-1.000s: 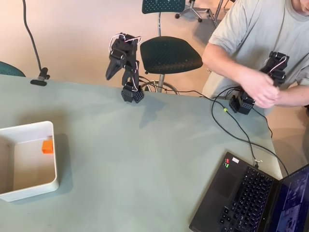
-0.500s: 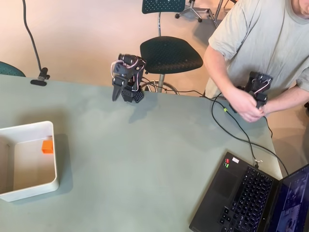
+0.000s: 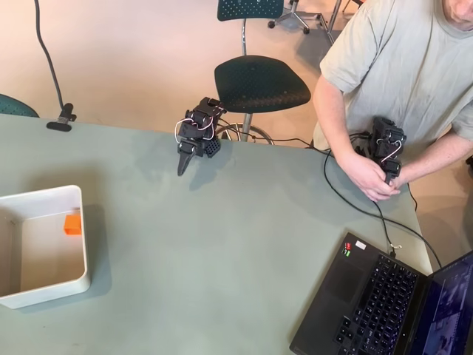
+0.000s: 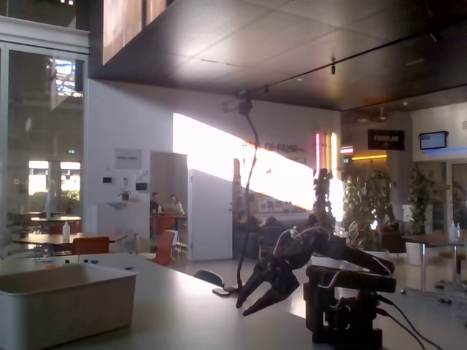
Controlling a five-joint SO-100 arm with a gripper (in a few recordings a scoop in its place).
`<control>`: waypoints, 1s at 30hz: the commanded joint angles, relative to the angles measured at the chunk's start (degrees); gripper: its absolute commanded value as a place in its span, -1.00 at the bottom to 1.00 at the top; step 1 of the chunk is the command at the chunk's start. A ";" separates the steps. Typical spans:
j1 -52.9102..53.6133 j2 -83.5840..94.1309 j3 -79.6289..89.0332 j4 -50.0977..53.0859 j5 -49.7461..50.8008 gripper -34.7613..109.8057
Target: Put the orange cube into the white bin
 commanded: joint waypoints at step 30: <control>0.00 1.93 6.15 0.09 12.30 -0.40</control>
